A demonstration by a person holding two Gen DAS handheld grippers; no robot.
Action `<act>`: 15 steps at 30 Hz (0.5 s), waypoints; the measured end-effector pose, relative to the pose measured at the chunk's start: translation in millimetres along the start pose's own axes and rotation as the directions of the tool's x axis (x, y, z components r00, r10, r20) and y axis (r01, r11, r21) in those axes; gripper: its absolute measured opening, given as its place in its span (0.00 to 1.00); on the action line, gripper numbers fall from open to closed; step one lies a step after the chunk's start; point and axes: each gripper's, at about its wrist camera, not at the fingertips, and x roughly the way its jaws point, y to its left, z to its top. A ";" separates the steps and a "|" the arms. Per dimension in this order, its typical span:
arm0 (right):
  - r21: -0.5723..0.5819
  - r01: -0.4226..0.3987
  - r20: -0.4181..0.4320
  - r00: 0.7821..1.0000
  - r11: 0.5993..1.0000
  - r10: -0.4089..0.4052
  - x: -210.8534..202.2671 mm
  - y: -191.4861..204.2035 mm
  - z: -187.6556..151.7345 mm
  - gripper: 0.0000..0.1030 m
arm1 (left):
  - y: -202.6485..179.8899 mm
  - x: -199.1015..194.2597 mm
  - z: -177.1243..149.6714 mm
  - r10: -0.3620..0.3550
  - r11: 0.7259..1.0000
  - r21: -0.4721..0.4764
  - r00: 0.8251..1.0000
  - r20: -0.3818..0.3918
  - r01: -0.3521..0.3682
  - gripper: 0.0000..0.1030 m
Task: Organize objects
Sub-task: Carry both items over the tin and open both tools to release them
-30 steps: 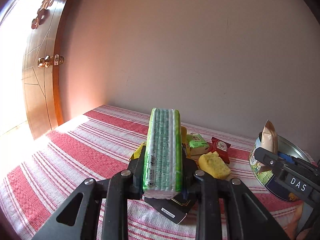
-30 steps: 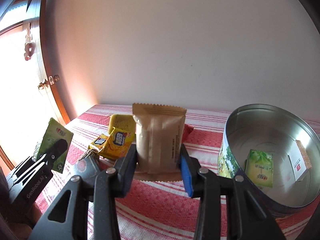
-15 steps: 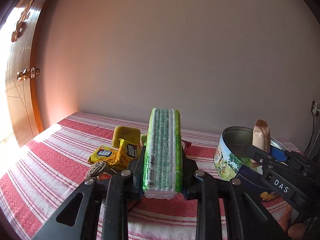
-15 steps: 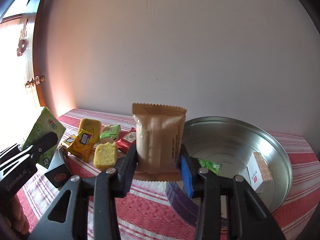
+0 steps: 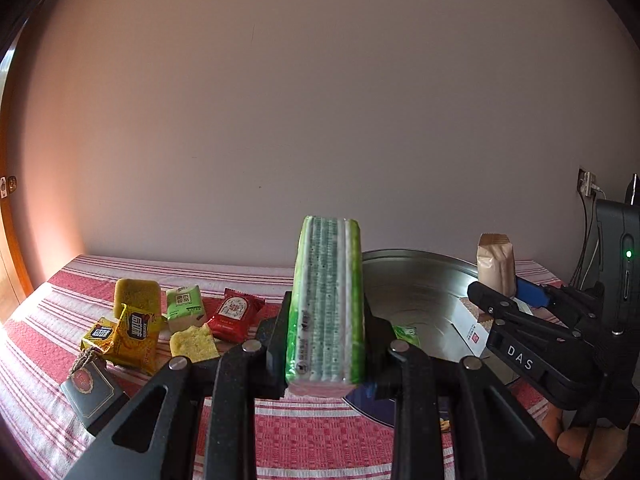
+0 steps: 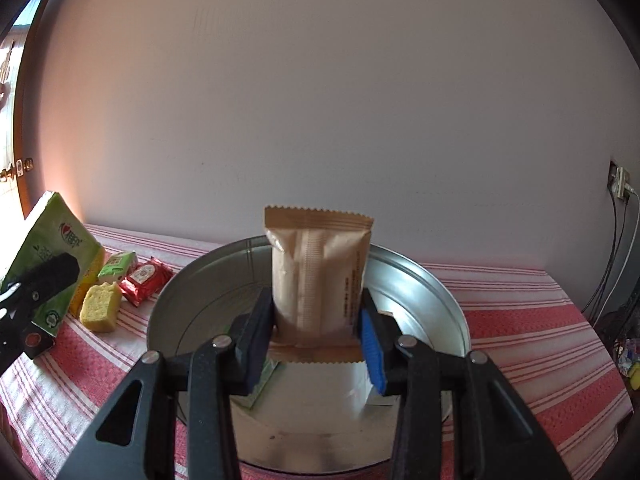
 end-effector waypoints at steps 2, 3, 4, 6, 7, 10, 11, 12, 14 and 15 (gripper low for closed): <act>0.005 0.019 -0.011 1.000 1.000 -0.019 3.4 -10.7 -0.9 0.40 | -11.7 7.1 0.6 -0.017 1.000 0.010 1.000 -0.005 0.017 0.28; 0.005 0.029 -0.017 0.999 1.000 -0.029 5.7 -13.8 -1.4 0.40 | -17.0 10.6 1.2 -0.026 1.000 0.014 1.000 -0.007 0.026 0.28; 0.007 0.037 -0.023 0.999 0.999 -0.037 7.4 -18.5 -1.4 0.40 | -22.0 14.9 2.3 -0.036 0.999 0.016 0.999 -0.011 0.036 0.28; 0.016 0.047 -0.030 0.998 0.999 -0.046 10.0 -27.6 -1.2 0.40 | -31.0 22.8 4.6 -0.059 0.998 0.018 0.998 -0.016 0.059 0.28; 0.017 0.054 -0.033 0.998 0.998 -0.053 13.8 -29.0 0.0 0.40 | -35.4 27.3 5.7 -0.064 0.998 0.021 0.998 -0.018 0.065 0.28; 0.001 0.082 -0.047 0.996 0.997 -0.081 26.1 -31.4 1.5 0.40 | -48.7 40.4 6.2 -0.078 0.997 0.028 0.996 -0.031 0.078 0.28; 0.001 0.087 -0.056 0.995 0.996 -0.087 29.2 -33.4 1.4 0.40 | -50.2 44.2 5.3 -0.081 0.996 0.024 0.996 -0.038 0.082 0.28; 0.004 0.094 -0.067 0.993 0.996 -0.093 32.0 -36.6 0.8 0.40 | -52.5 47.8 4.4 -0.084 0.996 0.024 0.996 -0.044 0.085 0.28; 0.018 0.097 -0.089 0.991 0.995 -0.095 37.4 -44.0 0.0 0.40 | -57.5 55.7 2.2 -0.084 0.996 0.027 0.995 -0.056 0.085 0.28; 0.025 0.098 -0.098 0.991 0.995 -0.095 39.1 -47.4 0.2 0.40 | -59.9 59.9 1.4 -0.085 0.996 0.028 0.994 -0.065 0.087 0.28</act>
